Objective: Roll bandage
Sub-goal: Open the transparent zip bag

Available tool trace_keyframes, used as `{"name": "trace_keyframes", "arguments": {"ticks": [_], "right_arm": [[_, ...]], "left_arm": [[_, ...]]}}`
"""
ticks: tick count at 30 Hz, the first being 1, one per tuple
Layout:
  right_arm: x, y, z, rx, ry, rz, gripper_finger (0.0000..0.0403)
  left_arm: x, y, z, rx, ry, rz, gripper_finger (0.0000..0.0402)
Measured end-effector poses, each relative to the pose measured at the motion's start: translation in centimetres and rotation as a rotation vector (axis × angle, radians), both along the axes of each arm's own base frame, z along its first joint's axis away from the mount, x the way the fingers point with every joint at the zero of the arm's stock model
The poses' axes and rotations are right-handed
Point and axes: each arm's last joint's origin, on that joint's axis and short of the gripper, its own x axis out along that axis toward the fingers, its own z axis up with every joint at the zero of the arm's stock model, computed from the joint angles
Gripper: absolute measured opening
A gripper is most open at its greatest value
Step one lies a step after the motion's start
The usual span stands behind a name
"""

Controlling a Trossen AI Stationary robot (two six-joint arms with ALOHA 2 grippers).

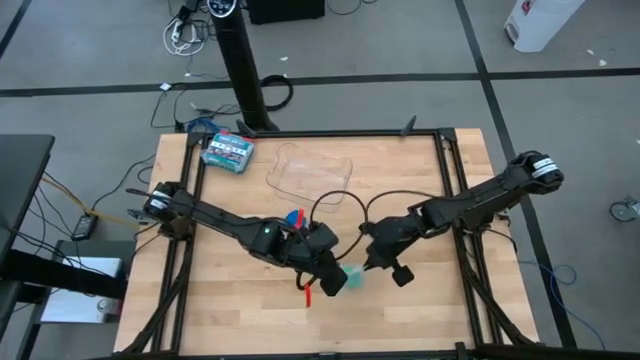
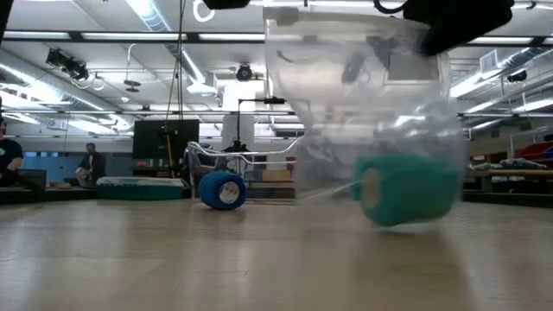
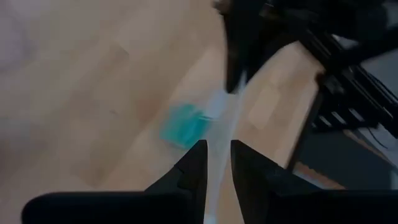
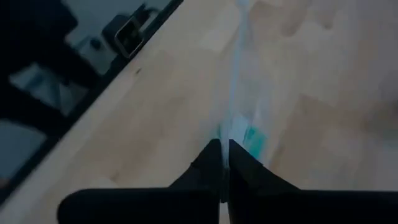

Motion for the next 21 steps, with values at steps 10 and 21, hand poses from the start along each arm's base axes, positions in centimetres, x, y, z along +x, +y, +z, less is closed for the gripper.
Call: {"name": "trace_keyframes", "arguments": {"ticks": [10,21], "right_arm": [[-4.4,-3.2,3.7,0.104,0.083,-0.284,0.0000],[-8.2,-4.7,7.5,0.269,-0.059,-0.404,0.0000]], "left_arm": [[-1.4,1.1,1.6,0.097,0.000,0.033,0.0079],[-2.7,3.1,3.4,0.305,-0.021,0.083,0.0079]]}}
